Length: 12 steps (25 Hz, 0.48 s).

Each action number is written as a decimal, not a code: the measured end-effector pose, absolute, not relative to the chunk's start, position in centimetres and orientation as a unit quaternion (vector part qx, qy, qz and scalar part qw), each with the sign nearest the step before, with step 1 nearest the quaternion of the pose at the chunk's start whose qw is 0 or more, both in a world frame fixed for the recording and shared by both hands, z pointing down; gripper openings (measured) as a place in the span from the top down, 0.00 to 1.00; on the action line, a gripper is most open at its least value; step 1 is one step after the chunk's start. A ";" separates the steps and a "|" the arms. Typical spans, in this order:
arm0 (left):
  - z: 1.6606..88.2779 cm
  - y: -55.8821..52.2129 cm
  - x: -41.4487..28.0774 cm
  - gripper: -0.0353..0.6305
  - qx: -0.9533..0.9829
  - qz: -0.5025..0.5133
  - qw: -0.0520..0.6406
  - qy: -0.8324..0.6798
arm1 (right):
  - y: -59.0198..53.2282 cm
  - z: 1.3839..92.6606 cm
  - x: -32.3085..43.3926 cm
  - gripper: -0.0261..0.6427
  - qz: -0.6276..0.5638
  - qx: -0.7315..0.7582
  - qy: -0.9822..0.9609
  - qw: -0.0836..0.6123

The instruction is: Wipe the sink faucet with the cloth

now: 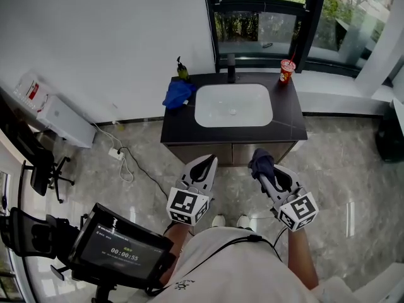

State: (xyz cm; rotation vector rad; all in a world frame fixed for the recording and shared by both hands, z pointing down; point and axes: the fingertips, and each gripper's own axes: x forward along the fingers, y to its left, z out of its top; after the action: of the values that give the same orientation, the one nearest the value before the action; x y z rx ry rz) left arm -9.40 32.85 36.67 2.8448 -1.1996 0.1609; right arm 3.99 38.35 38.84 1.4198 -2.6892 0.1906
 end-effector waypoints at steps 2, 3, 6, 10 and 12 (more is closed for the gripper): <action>36.9 32.9 -9.4 0.96 0.920 0.052 0.025 -0.387 | 38.4 39.1 4.1 0.78 0.064 0.470 -0.879 0.048; 36.9 33.0 -9.4 0.96 0.921 0.051 0.025 -0.386 | 38.5 39.2 4.2 0.78 0.065 0.473 -0.877 0.047; 37.1 33.0 -9.5 0.96 0.922 0.050 0.024 -0.383 | 38.6 39.4 4.1 0.78 0.063 0.476 -0.876 0.048; 37.1 33.0 -9.5 0.96 0.923 0.047 0.023 -0.381 | 38.7 39.5 4.2 0.78 0.061 0.477 -0.875 0.052; 36.9 32.8 -9.4 0.96 0.924 0.047 0.024 -0.380 | 38.6 39.5 4.2 0.78 0.064 0.479 -0.874 0.053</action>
State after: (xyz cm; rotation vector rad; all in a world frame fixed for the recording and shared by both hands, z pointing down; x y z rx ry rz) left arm -9.41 32.84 36.92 2.8583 -1.1751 0.1448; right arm 4.20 38.58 39.54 1.4564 -2.6559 0.1948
